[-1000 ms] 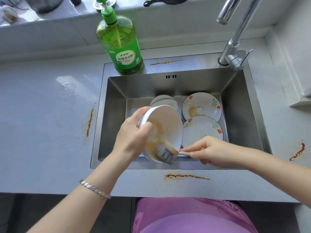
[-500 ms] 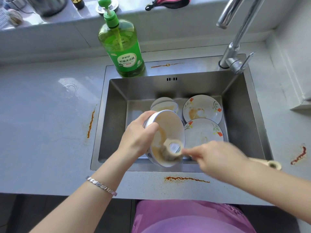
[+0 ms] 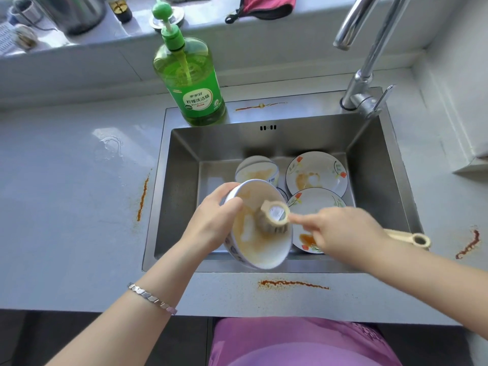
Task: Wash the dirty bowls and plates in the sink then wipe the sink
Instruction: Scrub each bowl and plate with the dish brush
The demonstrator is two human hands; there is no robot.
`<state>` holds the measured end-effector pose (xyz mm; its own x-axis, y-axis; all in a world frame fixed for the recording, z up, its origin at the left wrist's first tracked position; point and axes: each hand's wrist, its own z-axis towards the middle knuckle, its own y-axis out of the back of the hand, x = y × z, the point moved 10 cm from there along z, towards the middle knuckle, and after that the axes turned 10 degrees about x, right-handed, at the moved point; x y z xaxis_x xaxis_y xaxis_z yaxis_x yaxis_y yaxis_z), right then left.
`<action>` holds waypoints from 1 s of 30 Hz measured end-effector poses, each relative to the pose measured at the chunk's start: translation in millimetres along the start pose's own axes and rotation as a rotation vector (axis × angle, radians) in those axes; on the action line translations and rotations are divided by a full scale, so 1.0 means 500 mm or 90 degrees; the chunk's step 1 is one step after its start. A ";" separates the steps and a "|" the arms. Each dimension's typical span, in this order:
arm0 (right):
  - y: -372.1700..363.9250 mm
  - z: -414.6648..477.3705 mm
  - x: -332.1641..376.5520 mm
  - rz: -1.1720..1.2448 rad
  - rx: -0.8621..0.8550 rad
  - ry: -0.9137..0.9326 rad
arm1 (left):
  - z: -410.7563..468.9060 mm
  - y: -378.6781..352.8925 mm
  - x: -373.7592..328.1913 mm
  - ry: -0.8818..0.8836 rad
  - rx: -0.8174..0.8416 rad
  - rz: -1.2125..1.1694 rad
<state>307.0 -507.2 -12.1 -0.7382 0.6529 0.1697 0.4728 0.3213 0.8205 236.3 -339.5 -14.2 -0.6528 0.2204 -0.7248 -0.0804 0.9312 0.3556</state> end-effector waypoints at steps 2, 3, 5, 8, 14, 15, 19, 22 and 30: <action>0.046 -0.013 -0.026 0.062 -0.199 0.010 | -0.001 0.014 0.000 0.017 -0.023 -0.070; 0.062 -0.028 -0.043 0.144 -0.269 0.006 | 0.000 0.022 -0.001 0.027 -0.030 -0.099; 0.048 -0.036 -0.086 0.475 -0.282 -0.016 | 0.001 0.033 -0.009 0.025 -0.026 -0.113; -0.020 -0.011 -0.093 0.869 -0.205 -0.065 | 0.008 0.027 -0.020 0.000 0.020 -0.077; -0.096 0.025 -0.031 1.144 -0.030 -0.046 | 0.034 -0.015 -0.048 0.004 0.149 -0.021; -0.099 0.022 -0.034 1.146 -0.034 -0.060 | 0.037 -0.016 -0.050 0.016 0.152 -0.018; -0.116 0.014 -0.051 1.131 -0.073 -0.144 | 0.042 -0.016 -0.050 0.072 0.175 -0.088; -0.130 0.006 -0.066 1.185 -0.115 -0.213 | 0.041 -0.014 -0.056 0.005 0.119 -0.206; -0.101 0.024 -0.027 1.302 -0.171 -0.209 | -0.046 -0.061 -0.062 -0.305 -0.195 -0.334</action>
<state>298.9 -524.1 -62.5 0.7390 -0.0594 0.6711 0.2245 -0.9175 -0.3285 241.7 -381.4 11.3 -0.0807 -0.0614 -0.9948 -0.5392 0.8422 -0.0083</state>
